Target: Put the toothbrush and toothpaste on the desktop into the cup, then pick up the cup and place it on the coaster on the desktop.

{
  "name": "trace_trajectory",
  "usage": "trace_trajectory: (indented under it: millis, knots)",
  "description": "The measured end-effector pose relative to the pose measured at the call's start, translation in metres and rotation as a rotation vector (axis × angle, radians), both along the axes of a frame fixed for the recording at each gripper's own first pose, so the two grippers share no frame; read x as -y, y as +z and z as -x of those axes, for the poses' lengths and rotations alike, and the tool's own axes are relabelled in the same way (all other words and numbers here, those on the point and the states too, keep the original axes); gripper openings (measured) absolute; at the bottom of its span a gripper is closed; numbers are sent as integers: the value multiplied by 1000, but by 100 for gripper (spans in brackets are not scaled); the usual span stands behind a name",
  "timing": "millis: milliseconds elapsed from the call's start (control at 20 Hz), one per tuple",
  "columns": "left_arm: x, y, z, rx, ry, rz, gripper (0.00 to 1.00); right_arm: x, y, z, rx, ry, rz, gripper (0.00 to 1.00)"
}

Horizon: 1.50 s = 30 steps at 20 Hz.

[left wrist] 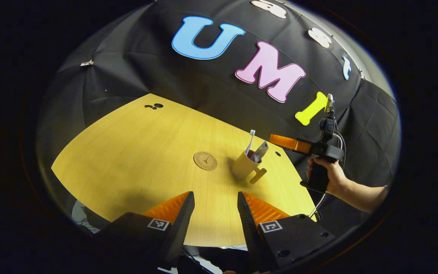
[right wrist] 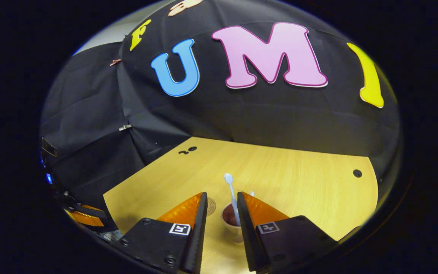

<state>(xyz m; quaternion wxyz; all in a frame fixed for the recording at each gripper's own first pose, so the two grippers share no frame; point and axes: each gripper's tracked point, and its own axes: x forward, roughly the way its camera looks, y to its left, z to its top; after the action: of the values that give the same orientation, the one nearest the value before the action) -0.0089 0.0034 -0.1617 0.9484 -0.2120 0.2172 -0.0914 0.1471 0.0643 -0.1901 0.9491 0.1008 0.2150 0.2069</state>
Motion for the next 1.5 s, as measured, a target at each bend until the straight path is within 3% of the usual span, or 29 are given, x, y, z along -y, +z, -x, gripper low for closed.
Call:
trace_trajectory:
  millis: [250, 350, 400, 450, 600, 700, 1150, 1500]
  knots:
    - [2, -7, 1, -10, -37, -38, 71, 15, -20, 24, -88, -51, 31, 51]
    - [4, -11, 0, -17, -48, -41, 71, 17, -34, 35, -129, -59, 51, 61]
    - [5, -12, -1, -20, -53, -39, 71, 18, -41, 40, -155, -59, 62, 51]
    - [5, -12, -2, -22, -57, -37, 71, 17, -53, 42, -184, -57, 73, 61]
    - [6, -16, -5, -30, -67, -36, 71, 23, -88, 49, -286, -59, 169, 61]
    - [4, -17, -8, -36, -68, -39, 71, 27, -104, 46, -325, -57, 221, 62]
    - [-11, -24, -8, -51, -34, -28, 71, 13, -152, 40, -544, -23, 241, 61]
    - [-12, -29, -1, -60, -19, -9, 71, 0, -168, 29, -617, 3, 290, 61]
